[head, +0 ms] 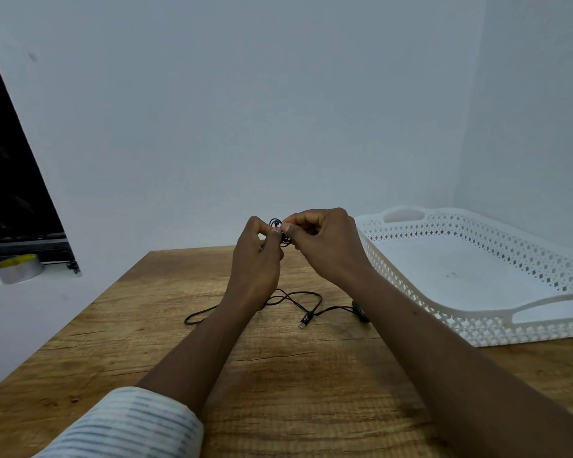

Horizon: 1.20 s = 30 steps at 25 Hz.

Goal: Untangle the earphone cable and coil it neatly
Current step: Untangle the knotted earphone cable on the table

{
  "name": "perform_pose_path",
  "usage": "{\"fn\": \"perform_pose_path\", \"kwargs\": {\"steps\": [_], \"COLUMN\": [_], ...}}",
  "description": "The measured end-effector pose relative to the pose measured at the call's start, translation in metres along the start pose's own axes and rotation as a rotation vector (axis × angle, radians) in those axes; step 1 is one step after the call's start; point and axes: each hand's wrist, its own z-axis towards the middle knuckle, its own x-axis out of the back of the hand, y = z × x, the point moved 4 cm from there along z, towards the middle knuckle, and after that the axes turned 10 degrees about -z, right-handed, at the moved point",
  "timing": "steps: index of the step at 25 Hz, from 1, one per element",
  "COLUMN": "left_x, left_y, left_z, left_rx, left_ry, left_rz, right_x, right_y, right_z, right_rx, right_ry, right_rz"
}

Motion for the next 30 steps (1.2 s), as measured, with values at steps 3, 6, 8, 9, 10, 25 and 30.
{"fn": "perform_pose_path", "kwargs": {"steps": [3, 6, 8, 9, 10, 25, 30], "left_x": [-0.0003, 0.0002, 0.0009, 0.0010, 0.0009, 0.0011, 0.0008], "left_y": [-0.0012, -0.0028, -0.0038, -0.0039, -0.0039, -0.0023, -0.0009], "left_z": [0.0001, 0.0009, 0.0017, 0.0016, 0.0015, 0.0011, -0.0003], "left_rx": [-0.003, -0.001, -0.001, -0.004, -0.007, -0.016, -0.083], "left_ry": [-0.006, 0.003, 0.008, 0.006, 0.002, 0.001, -0.016], "left_rz": [0.018, 0.031, 0.038, 0.044, 0.050, 0.097, 0.170], "right_x": [0.0002, -0.0016, -0.0023, -0.0022, -0.0019, -0.0012, -0.0018], "right_y": [-0.0016, -0.0023, -0.0015, -0.0011, -0.0008, -0.0035, -0.0036], "right_z": [-0.0007, -0.0011, -0.0009, -0.0010, -0.0010, -0.0017, -0.0011], "right_rx": [0.016, 0.043, 0.060, 0.063, 0.064, 0.118, 0.155], "right_ry": [0.014, 0.017, 0.015, 0.013, 0.012, 0.050, 0.042], "right_rz": [-0.004, -0.034, -0.067, -0.079, -0.084, -0.077, -0.140]}}
